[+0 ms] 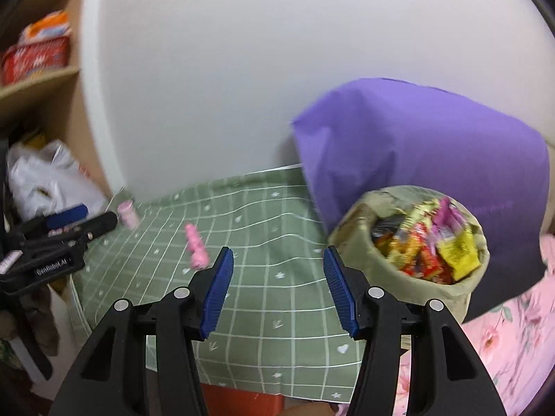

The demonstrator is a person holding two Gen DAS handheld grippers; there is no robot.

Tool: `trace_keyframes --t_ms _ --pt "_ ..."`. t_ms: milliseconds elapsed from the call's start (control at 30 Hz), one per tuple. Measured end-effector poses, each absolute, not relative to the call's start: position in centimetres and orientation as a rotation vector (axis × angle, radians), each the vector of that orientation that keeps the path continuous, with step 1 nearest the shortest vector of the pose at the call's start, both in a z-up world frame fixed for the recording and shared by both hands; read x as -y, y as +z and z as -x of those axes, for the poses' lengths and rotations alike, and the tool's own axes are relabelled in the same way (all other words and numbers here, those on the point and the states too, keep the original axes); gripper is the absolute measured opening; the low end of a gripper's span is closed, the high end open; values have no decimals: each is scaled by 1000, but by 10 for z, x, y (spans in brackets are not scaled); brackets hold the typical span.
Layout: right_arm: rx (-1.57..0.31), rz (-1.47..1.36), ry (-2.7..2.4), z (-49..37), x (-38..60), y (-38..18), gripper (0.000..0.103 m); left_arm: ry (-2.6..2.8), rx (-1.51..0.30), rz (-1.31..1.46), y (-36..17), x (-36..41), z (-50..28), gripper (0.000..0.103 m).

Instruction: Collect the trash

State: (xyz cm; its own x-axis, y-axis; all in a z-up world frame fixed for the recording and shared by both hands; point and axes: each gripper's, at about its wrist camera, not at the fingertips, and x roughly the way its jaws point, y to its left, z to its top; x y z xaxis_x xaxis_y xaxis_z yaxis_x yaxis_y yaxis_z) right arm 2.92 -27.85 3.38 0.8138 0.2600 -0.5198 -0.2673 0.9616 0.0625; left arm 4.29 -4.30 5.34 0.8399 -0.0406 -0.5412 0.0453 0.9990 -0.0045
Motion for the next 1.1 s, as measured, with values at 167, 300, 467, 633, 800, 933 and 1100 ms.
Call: trace_keyframes --t_ms 167,300,467,633,800,933,1100 --pt "-529 39 343 -12 246 37 51 48 -568 4 56 13 -17 70" --pt "-523 47 370 -12 233 39 51 73 -555 16 60 -4 0 70" --pt "-526 50 383 -11 225 38 51 76 -543 26 64 -10 8 70" --pt "-521 43 379 -11 224 38 51 69 -545 29 66 -12 8 70" --pt "-519 41 373 -12 224 37 51 60 -548 32 67 -13 8 70" --pt "-523 37 370 -13 225 36 51 63 -550 36 67 -11 10 70" --pt "-525 40 368 -13 224 35 51 63 -548 44 68 -11 11 70"
